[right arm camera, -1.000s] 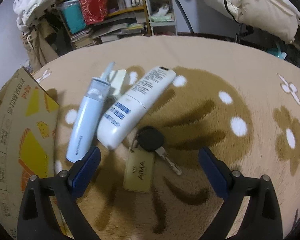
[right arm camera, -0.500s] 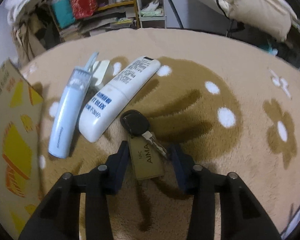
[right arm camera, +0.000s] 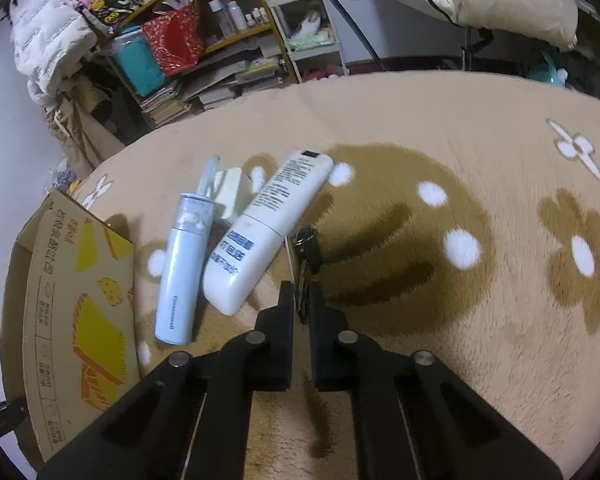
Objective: Organize rigid objects
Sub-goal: 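Grasp the AIMA tag keys by the ring with the right gripper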
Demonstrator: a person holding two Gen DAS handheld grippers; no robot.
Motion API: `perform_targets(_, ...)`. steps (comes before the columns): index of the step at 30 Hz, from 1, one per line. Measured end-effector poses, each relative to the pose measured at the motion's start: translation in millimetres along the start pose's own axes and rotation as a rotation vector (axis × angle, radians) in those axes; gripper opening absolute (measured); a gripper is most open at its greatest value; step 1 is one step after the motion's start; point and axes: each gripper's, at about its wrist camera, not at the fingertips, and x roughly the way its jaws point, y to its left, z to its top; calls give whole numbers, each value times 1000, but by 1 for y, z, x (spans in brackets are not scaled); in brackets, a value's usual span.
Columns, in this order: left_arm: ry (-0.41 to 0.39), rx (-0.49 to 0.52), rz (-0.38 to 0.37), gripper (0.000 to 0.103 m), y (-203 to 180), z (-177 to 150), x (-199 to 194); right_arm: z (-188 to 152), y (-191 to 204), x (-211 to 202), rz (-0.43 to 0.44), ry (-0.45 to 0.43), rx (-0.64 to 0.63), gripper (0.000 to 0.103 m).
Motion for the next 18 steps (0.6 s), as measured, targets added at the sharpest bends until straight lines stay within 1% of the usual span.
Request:
perform_targets(5,0,0,0,14,0,0,0,7,12,-14,13,-42,-35,8)
perform_targets(8,0,1,1,14,0,0,0,12,23,-26,35,-75,-56,8)
perform_targets(13,0,0,0,14,0,0,0,18,49,-51,98,-143,-117,8)
perform_targets(18,0,0,0,14,0,0,0,17,78,-70,165,-180,-184,8)
